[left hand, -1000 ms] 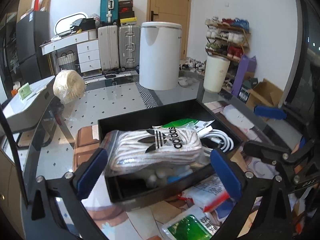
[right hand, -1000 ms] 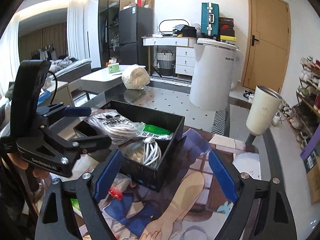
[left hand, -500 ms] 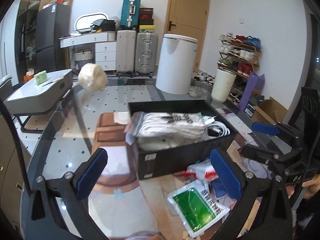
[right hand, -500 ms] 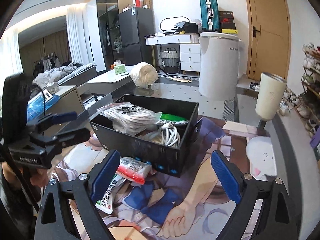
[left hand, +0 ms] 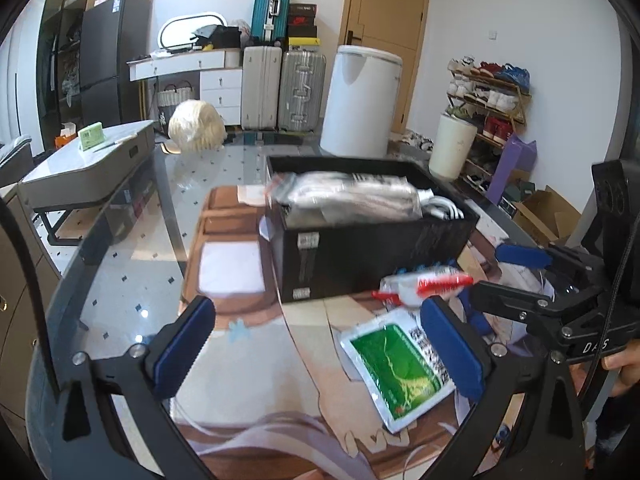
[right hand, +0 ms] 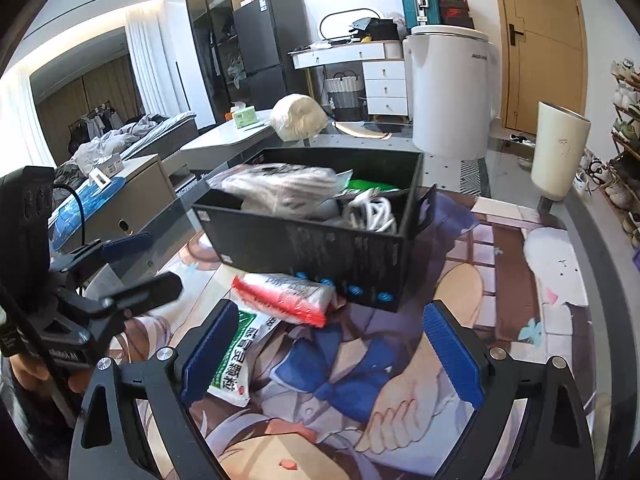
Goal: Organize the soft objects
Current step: 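Move the right gripper to the red-and-white packet while the left withdraws over the table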
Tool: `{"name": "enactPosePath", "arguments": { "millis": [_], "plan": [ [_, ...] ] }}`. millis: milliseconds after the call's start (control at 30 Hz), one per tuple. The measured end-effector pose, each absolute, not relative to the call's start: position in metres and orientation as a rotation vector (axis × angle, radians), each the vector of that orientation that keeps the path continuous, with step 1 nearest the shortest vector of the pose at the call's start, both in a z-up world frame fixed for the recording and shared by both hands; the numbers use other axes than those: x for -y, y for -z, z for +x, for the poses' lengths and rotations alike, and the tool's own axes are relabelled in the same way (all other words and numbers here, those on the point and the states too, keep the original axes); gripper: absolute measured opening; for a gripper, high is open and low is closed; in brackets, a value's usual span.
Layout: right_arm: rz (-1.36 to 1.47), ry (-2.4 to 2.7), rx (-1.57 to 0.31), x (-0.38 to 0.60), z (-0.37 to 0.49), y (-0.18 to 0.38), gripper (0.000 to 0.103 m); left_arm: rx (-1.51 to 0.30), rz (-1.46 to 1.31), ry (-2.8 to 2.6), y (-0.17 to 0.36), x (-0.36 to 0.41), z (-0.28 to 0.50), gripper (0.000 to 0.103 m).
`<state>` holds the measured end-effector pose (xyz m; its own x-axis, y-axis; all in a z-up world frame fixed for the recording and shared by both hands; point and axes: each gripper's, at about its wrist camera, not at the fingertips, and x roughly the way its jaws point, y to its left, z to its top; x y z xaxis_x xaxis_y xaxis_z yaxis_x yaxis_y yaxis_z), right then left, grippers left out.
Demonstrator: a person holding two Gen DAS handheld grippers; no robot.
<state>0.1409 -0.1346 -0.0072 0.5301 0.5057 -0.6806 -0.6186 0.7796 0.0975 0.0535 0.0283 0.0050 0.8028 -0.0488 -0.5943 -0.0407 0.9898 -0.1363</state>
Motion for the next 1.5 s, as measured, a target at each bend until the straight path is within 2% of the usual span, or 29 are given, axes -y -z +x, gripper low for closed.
{"name": "enactPosePath", "arguments": {
  "millis": [1500],
  "plan": [
    [-0.175,-0.634,-0.836,0.092,0.162,0.027,0.095,-0.692,-0.142,-0.029,0.018,-0.031,0.049,0.103]
  ]
}}
